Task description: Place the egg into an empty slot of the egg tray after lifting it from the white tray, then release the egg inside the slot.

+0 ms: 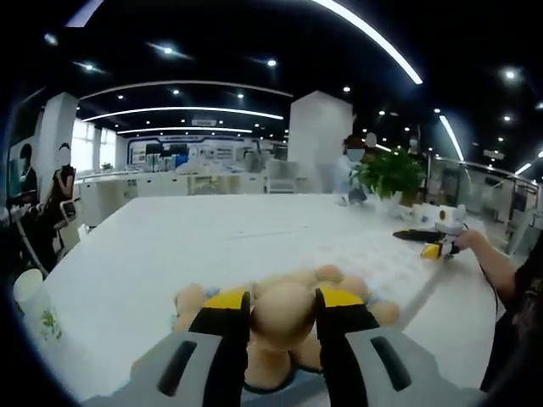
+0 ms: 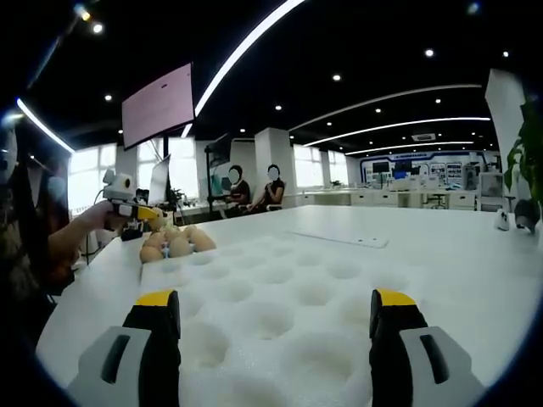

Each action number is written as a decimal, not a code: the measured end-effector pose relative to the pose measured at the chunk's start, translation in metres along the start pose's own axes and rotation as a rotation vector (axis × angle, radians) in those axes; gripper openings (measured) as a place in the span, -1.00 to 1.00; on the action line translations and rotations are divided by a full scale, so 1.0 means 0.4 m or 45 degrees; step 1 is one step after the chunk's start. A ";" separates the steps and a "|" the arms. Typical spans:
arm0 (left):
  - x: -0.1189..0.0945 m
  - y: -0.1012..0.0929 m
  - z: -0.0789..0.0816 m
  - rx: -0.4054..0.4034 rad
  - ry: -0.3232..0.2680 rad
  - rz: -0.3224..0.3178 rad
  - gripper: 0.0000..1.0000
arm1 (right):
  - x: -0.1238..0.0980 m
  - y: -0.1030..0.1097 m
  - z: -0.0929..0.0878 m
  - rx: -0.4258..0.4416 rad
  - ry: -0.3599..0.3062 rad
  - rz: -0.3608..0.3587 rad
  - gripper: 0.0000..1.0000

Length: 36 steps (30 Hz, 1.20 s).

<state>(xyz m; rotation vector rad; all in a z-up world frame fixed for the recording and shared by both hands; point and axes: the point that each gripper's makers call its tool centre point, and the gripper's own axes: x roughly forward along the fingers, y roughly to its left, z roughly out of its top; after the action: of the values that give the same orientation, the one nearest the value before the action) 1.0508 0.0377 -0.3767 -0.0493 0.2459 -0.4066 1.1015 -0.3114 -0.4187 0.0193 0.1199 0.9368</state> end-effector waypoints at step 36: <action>-0.047 0.141 -0.110 -0.242 -0.039 0.200 -0.39 | -0.004 -0.004 0.001 0.003 -0.009 0.000 0.93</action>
<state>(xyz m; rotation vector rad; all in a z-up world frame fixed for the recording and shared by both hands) 1.0452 0.0970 -0.4204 -0.2215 0.2555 -0.2254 1.1018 -0.3134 -0.4184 0.0247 0.1147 0.9368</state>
